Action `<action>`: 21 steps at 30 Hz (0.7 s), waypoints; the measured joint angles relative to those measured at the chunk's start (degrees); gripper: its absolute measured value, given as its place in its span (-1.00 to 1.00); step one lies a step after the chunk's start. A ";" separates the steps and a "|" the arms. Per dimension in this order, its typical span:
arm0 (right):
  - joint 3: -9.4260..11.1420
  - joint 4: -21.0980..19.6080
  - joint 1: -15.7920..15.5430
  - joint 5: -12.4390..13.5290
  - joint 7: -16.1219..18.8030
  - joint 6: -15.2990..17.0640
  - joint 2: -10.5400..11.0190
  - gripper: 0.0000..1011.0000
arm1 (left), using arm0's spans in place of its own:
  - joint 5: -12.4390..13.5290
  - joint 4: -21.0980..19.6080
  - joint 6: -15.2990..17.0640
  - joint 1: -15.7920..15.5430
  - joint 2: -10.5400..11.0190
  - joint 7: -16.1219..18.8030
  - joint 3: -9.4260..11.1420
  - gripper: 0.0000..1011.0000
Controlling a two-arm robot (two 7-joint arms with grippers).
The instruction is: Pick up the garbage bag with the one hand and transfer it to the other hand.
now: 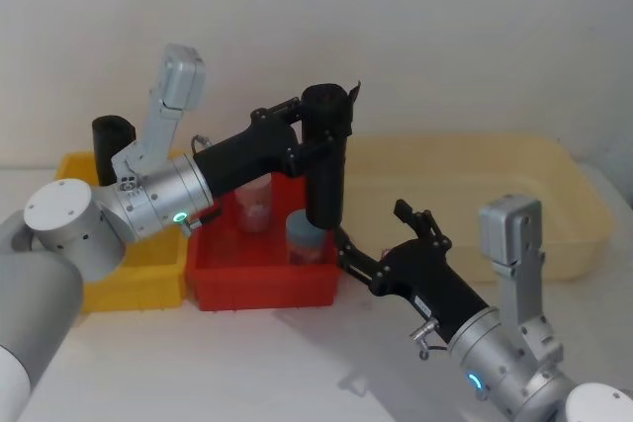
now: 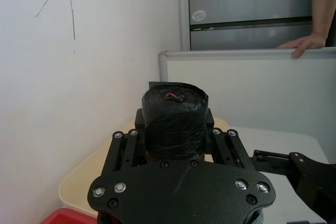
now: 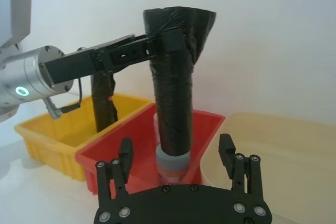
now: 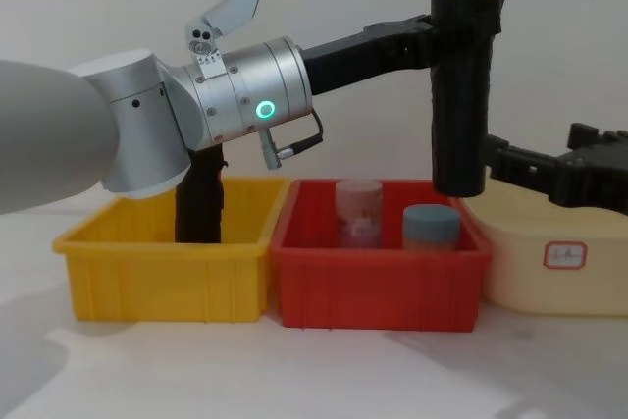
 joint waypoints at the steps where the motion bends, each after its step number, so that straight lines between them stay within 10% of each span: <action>1: -0.17 0.33 0.23 -0.06 0.33 -0.21 -0.14 0.98 | 0.00 0.01 0.00 0.00 0.00 0.00 0.00 0.09; 21: -1.99 7.07 4.59 -3.05 1.76 -2.42 -2.70 0.98 | 0.01 0.10 0.00 -0.07 -0.06 -0.09 0.00 0.09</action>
